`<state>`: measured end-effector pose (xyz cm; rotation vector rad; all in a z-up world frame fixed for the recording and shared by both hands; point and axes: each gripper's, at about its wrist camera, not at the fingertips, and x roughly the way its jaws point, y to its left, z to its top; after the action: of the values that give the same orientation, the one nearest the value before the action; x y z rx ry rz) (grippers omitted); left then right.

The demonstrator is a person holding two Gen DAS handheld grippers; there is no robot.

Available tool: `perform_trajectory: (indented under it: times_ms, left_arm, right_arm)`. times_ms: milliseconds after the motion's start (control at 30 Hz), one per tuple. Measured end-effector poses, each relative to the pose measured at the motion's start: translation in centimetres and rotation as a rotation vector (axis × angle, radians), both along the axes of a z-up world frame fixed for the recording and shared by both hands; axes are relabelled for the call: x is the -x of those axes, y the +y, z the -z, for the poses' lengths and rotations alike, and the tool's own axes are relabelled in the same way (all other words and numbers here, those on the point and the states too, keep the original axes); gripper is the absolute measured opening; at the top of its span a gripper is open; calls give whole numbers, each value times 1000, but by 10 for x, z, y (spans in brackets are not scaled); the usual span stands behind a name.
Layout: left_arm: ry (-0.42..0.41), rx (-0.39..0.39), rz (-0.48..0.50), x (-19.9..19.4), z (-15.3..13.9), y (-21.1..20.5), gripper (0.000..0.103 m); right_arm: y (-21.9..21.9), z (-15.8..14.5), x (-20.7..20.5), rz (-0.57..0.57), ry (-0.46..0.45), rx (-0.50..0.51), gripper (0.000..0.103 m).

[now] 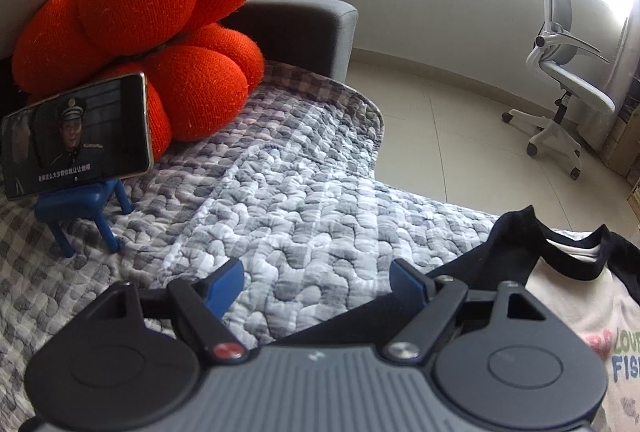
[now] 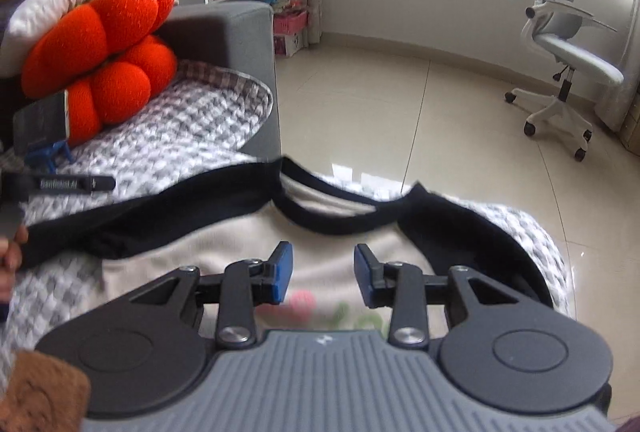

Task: Fold clothes

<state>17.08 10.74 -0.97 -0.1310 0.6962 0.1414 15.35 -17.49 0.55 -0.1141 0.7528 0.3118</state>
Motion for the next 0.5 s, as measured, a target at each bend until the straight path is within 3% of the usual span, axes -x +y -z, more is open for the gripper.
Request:
perform_trajectory:
  times_ms: [100, 233, 300, 400, 500]
  left_arm:
    - [-26, -21, 36, 16, -10, -9, 81]
    - [-15, 16, 229, 38, -4, -27, 81]
    - [7, 23, 327, 47, 2, -39, 81]
    - [51, -43, 353, 55, 13, -53, 81]
    - [111, -31, 326, 61, 17, -51, 81]
  right_arm:
    - [-16, 15, 26, -19, 101, -4, 37]
    - [-34, 43, 53, -1, 230, 23, 38]
    - [-41, 44, 72, 6, 228, 5, 38]
    - [-50, 40, 97, 15, 230, -23, 38]
    - [-61, 37, 117, 17, 242, -16, 38]
